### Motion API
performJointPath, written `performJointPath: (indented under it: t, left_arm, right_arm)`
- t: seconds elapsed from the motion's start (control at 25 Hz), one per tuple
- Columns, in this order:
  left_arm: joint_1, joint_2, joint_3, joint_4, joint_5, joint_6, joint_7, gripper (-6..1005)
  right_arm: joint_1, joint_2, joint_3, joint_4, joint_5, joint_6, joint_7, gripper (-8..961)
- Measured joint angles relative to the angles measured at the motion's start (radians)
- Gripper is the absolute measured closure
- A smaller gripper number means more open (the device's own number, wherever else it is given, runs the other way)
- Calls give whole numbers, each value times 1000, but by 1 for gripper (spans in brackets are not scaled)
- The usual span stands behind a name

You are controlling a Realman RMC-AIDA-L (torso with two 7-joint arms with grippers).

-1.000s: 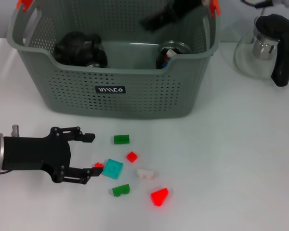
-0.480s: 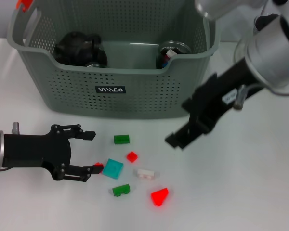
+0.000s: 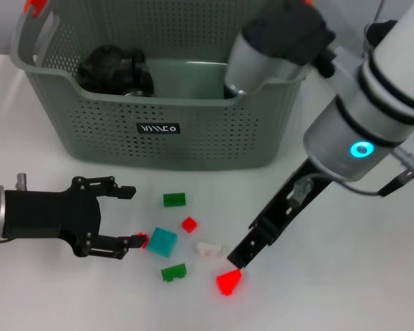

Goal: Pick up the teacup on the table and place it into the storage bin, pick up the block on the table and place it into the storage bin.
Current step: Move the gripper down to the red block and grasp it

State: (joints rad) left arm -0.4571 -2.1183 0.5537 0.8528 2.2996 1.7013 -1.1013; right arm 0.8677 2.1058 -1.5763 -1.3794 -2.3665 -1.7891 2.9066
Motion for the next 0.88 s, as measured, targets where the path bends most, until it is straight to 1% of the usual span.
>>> performJointPath:
  t: [0.08,0.24,0.56,0.72,0.88]
  left_arm:
    - [0,0,0,0,0,0,1,153]
    - [0,0,0,0,2,0,2,153]
    - [2,2,0,0,3,-3,10,152]
    - [5,0,0,0,3,-4,11,152]
    - [9,-3,0,-7,-2,-7,12,152]
  right_arm:
    - [14,1,-39,61,1,34,39,29]
    - [27,2,-73,111,2,67,71,29]
    - [36,4,-186,195,3,166,97,28]
    - [37,4,-245,211,2,209,62,28]
    - [29,2,-288,216,-2,258,-25,28]
